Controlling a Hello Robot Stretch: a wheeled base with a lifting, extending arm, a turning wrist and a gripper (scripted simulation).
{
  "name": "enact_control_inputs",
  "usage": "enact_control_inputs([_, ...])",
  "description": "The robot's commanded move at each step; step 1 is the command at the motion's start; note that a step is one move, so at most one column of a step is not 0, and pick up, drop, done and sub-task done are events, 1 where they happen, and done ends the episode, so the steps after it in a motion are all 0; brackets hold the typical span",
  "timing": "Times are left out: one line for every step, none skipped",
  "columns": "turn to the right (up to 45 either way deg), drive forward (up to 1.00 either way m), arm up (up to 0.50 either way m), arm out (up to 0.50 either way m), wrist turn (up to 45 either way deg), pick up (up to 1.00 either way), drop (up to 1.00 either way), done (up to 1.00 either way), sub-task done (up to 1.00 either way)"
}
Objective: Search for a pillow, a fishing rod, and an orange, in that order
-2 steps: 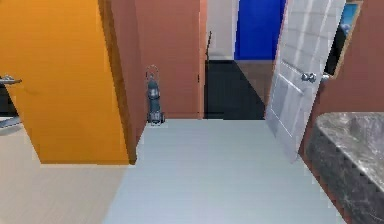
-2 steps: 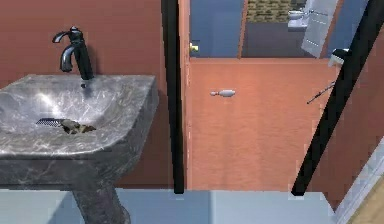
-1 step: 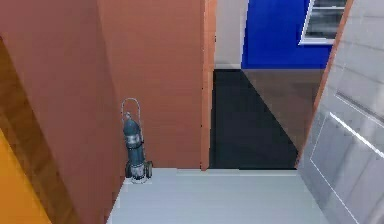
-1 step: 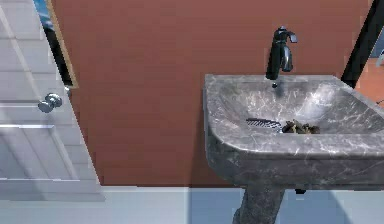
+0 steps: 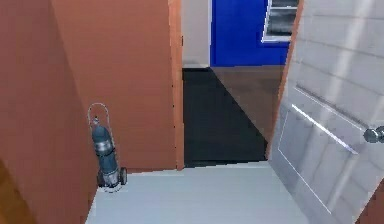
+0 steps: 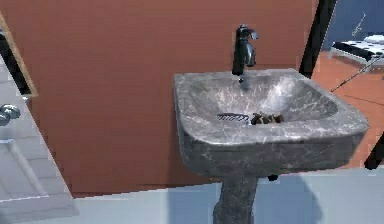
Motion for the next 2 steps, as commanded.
enact_control_inputs([0.0,0.20,0.00,0.00,0.0,0.00,0.00,0.00,0.00])
enact_control_inputs([12.0,0.00,0.00,0.00,0.0,0.00,0.00,0.00,0.00])
